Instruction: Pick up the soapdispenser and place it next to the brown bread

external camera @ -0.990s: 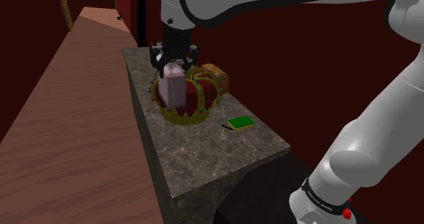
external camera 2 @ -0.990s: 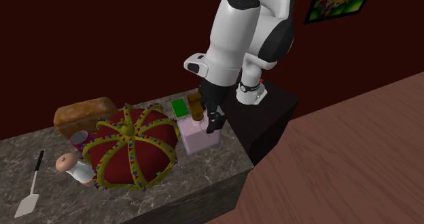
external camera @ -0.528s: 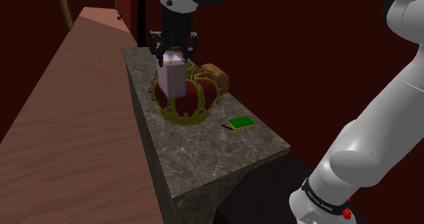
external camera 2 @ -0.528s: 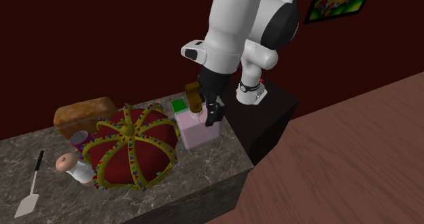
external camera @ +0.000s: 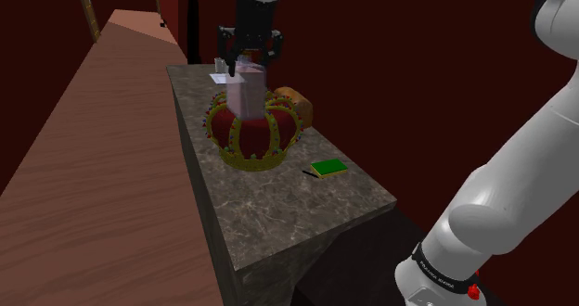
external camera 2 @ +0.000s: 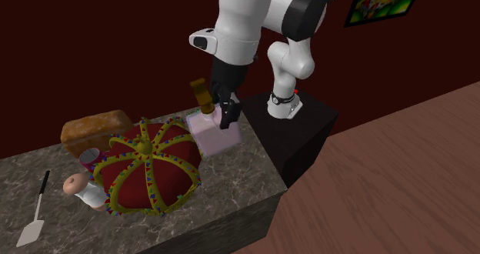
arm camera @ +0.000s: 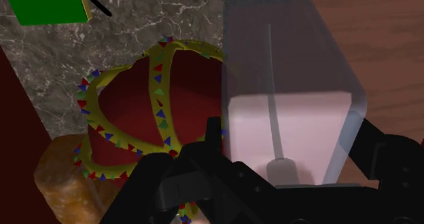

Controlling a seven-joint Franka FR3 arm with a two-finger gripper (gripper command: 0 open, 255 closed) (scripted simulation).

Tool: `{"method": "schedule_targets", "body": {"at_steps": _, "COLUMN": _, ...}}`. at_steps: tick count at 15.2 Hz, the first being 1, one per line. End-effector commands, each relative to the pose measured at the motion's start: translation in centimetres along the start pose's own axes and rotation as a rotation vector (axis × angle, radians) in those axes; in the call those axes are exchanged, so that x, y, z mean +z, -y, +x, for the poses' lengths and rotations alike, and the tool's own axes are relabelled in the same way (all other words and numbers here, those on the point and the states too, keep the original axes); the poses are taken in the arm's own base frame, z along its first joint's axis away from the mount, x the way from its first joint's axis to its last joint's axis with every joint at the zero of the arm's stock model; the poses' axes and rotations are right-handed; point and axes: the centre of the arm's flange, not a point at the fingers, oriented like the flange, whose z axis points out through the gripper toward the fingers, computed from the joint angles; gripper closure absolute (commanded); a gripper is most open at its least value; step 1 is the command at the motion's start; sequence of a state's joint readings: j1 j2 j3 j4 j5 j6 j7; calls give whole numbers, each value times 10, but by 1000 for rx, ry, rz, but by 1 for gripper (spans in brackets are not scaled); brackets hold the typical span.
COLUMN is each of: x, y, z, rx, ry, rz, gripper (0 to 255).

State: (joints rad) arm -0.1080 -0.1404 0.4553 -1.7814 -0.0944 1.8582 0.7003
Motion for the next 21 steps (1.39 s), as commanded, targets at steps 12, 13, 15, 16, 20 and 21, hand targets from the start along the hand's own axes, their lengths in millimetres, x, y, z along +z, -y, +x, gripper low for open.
{"method": "schedule_targets", "body": {"at_steps": 12, "x": 20, "y": -148, "z": 85, "rx": -1, "ry": -1, "rz": 0, "gripper": 255}}
{"method": "schedule_targets", "body": {"at_steps": 13, "x": 22, "y": -159, "z": 92, "rx": -1, "ry": -1, "rz": 0, "gripper": 255}}
{"method": "schedule_targets", "body": {"at_steps": 15, "x": 25, "y": -182, "z": 105, "rx": -1, "ry": -1, "rz": 0, "gripper": 255}}
{"method": "schedule_targets", "body": {"at_steps": 16, "x": 27, "y": -193, "z": 111, "rx": -1, "ry": -1, "rz": 0, "gripper": 255}}
{"method": "schedule_targets", "body": {"at_steps": 20, "x": 33, "y": -239, "z": 137, "rx": -1, "ry": -1, "rz": 0, "gripper": 255}}
{"method": "schedule_targets", "body": {"at_steps": 21, "x": 34, "y": -250, "z": 144, "rx": -1, "ry": -1, "rz": 0, "gripper": 255}}
